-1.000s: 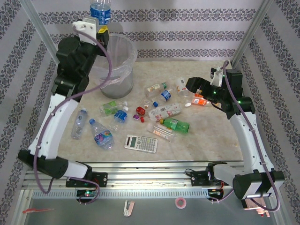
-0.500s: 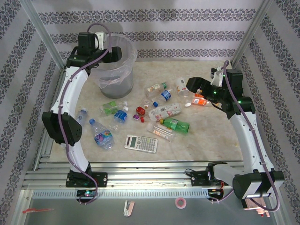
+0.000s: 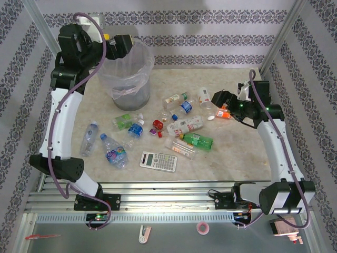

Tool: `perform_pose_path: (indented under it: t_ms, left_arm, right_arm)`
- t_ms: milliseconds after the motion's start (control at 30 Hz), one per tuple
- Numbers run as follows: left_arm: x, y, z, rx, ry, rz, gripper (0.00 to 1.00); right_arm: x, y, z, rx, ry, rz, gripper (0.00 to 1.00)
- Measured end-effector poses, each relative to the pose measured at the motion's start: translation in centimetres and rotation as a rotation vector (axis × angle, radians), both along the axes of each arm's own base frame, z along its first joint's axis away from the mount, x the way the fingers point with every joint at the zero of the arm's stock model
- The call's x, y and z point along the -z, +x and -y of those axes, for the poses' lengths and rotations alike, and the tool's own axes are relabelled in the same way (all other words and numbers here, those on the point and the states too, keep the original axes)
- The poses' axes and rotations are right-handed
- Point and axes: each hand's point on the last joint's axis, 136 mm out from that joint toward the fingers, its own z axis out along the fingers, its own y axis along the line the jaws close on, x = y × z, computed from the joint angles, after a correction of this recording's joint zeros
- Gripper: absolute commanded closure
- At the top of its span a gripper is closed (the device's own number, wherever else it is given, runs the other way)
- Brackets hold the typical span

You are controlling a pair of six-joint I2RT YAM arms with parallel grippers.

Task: Throw the plastic bottles in the bin

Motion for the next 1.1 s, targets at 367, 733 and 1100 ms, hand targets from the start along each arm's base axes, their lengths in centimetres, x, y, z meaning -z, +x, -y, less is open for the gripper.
perform_pose_path:
  t_ms: [367,733,1100]
  left_arm:
    - [2.1,-1.0,2.4,0.119,-0.002,-0.019,0.00]
    - [1.8,-3.7,7.3,0.258,0.042,0.043,0.00]
    - [3.8,-4.2,9.0,0.303,0.058,0.018,0.00]
  right_arm:
    - [3.3,-0.7,1.6,0.106,0.032,-0.145,0.02]
    - [6.5,0.2,6.1,0.258,-0.007,-0.239,0.02]
    - [6.7,1.3,9.3,0.027,-0.460,-0.113,0.02]
